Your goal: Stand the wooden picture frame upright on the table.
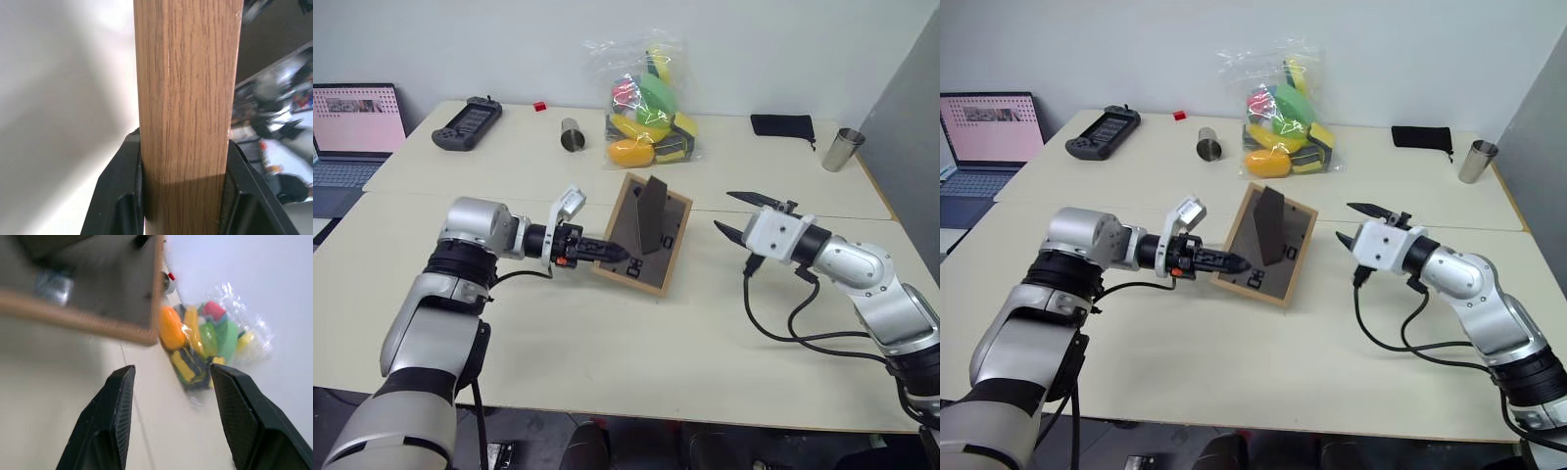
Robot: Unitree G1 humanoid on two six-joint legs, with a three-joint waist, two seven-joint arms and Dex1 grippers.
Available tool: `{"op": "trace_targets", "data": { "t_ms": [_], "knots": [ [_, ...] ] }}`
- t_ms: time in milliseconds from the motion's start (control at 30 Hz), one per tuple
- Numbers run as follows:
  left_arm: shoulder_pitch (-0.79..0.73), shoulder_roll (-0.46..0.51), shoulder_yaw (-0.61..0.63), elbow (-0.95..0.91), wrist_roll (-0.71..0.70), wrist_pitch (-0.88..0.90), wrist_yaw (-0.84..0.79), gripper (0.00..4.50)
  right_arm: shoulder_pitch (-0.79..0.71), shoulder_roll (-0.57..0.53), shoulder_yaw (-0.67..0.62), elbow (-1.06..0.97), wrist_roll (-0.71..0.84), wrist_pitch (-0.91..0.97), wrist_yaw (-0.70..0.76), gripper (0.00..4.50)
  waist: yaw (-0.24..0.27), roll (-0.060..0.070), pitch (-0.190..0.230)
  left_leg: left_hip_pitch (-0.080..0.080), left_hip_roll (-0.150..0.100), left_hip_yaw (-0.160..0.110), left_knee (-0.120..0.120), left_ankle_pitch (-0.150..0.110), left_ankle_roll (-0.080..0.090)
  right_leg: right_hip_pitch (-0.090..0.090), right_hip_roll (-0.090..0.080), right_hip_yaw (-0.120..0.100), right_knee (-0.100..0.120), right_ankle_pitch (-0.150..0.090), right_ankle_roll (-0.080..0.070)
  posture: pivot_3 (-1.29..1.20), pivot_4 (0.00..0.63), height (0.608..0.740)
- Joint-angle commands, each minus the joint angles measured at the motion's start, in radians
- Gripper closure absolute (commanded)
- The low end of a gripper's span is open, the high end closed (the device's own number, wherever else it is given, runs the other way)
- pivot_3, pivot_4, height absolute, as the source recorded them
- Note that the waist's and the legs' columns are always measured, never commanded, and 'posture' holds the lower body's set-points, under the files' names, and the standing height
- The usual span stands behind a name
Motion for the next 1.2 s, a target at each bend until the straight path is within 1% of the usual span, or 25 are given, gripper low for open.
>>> {"op": "trace_targets", "data": {
  "t_ms": [33,67,100,133,167,200,233,333,400,633,767,1000,1200],
  "knots": [
    [-0.065,0.011,0.072,-0.003,-0.047,0.050,-0.011,3.21,-0.008,-0.011,-0.006,0.104,-0.130,-0.233,-0.055,1.94,-0.001,0.000,0.000,0.000,0.000,0.000,0.001,0.000,0.000,0.000,0.000,0.000,0.001,0.000,0.000,0.00,0.150,0.740],
    [-0.068,0.014,0.073,-0.017,-0.056,0.068,-0.016,3.21,-0.016,-0.017,0.003,0.144,-0.179,-0.305,-0.080,1.94,-0.001,0.000,0.000,0.000,0.000,0.000,0.002,0.000,0.000,0.001,0.000,0.000,0.001,0.000,0.000,0.00,0.150,0.740],
    [-0.069,0.018,0.073,-0.034,-0.064,0.087,-0.020,3.21,-0.023,-0.010,0.004,0.184,-0.197,-0.346,-0.091,1.94,-0.001,0.000,0.000,0.000,0.000,0.000,0.003,0.000,0.000,0.001,0.000,0.000,0.001,0.000,0.000,0.00,0.150,0.740],
    [-0.065,0.028,0.064,-0.061,-0.073,0.104,-0.031,3.21,-0.037,-0.001,0.009,0.225,-0.225,-0.384,-0.110,1.60,-0.001,0.000,0.000,0.000,0.000,0.000,0.004,0.000,0.000,0.001,0.000,0.000,0.002,0.000,0.000,0.00,0.150,0.740],
    [-0.062,0.034,0.059,-0.081,-0.081,0.116,-0.036,3.21,-0.049,0.008,0.011,0.256,-0.243,-0.410,-0.122,1.47,-0.002,0.000,0.000,0.000,0.000,0.000,0.004,0.000,0.000,0.002,0.000,0.000,0.002,0.000,0.000,0.00,0.150,0.740],
    [-0.063,0.038,0.060,-0.087,-0.087,0.131,-0.032,3.21,-0.067,0.019,0.013,0.287,-0.274,-0.433,-0.149,1.16,-0.003,0.000,0.000,0.000,0.000,0.000,0.005,0.000,0.000,0.001,0.000,0.000,0.002,0.000,0.000,0.00,0.150,0.740],
    [-0.064,0.040,0.062,-0.090,-0.092,0.142,-0.027,3.21,-0.081,0.027,0.013,0.311,-0.299,-0.455,-0.169,0.99,-0.005,0.000,0.000,0.000,0.000,0.000,0.005,0.000,0.000,0.001,0.000,0.000,0.003,0.000,0.000,0.00,0.150,0.740],
    [-0.066,0.039,0.080,-0.091,-0.112,0.180,-0.009,3.21,-0.127,0.041,0.026,0.381,-0.393,-0.503,-0.230,0.15,-0.006,0.000,0.000,0.001,0.000,-0.001,0.005,0.001,-0.002,0.002,0.000,0.000,0.004,0.000,0.000,0.00,0.150,0.740],
    [-0.040,0.051,0.068,-0.136,-0.128,0.194,-0.008,3.21,-0.153,0.053,0.036,0.422,-0.435,-0.536,-0.268,0.15,-0.006,0.000,0.000,0.001,0.000,-0.001,0.005,0.002,-0.003,0.002,0.000,0.000,0.004,0.000,0.000,0.00,0.150,0.740],
    [-0.001,0.040,0.087,-0.173,-0.166,0.240,0.044,3.21,-0.210,0.117,0.045,0.475,-0.490,-0.551,-0.327,0.15,-0.006,0.000,0.000,0.001,0.000,-0.001,0.005,0.002,-0.004,0.002,-0.001,0.000,0.004,0.000,0.000,0.00,0.150,0.740],
    [0.022,0.024,0.100,-0.206,-0.191,0.263,0.078,3.21,-0.232,0.157,0.056,0.466,-0.509,-0.545,-0.339,0.15,-0.006,0.000,0.000,0.001,0.000,-0.001,0.006,0.002,-0.004,0.003,-0.001,0.000,0.004,0.000,0.000,0.00,0.150,0.740],
    [0.028,-0.006,0.127,-0.208,-0.215,0.276,0.131,3.21,-0.259,0.228,0.077,0.440,-0.553,-0.518,-0.361,0.15,-0.005,0.000,0.000,0.001,0.000,-0.002,0.006,0.003,-0.004,0.003,-0.001,-0.001,0.004,0.000,0.000,0.00,0.150,0.740],
    [0.033,-0.009,0.138,-0.213,-0.233,0.287,0.158,3.21,-0.278,0.267,0.089,0.458,-0.584,-0.497,-0.390,0.15,-0.006,0.000,0.000,0.002,0.000,-0.002,0.006,0.003,-0.005,0.004,-0.001,-0.001,0.004,0.000,0.000,0.00,0.150,0.740]
  ]
}}
